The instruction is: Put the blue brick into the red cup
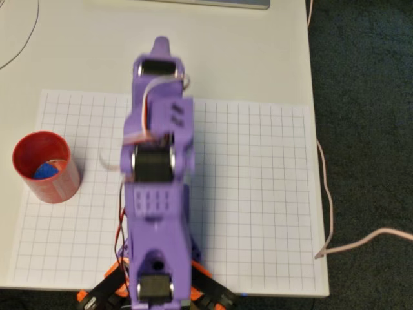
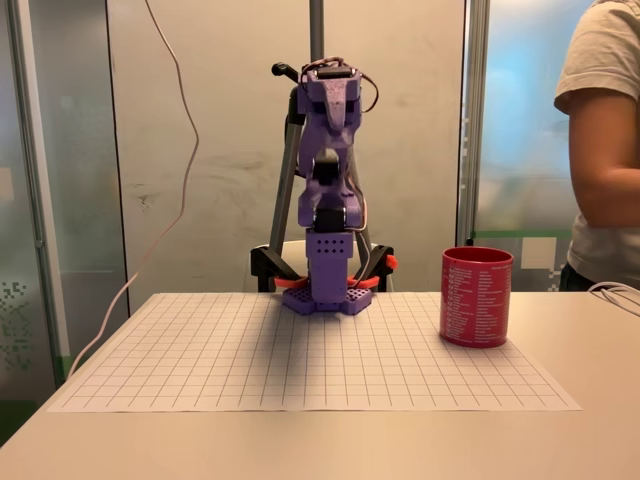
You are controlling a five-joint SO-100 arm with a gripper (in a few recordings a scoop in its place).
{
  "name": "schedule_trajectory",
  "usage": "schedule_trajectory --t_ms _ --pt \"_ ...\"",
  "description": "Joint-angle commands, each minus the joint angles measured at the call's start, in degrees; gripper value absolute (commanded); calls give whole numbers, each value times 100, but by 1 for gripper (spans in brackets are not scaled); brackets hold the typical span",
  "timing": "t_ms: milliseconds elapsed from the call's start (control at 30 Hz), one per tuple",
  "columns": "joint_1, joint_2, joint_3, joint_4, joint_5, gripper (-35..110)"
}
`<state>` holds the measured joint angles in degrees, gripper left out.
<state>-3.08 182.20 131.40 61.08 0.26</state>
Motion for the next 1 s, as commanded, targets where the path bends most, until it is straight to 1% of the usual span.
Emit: schedule_trajectory --t_ms 0,67,133,200,333,467,567,700,967 --pt "70 694 -123 624 26 0" --pt "176 694 -343 914 26 0" --pt "149 694 -220 905 9 0" --pt "0 694 404 562 53 0" --pt "-176 694 2232 -290 105 0" --pt "-255 694 3595 -501 290 0" --pt "-246 703 4201 -466 343 0" --pt "-246 703 4421 -114 422 0" --pt "-193 703 4403 -62 439 0"
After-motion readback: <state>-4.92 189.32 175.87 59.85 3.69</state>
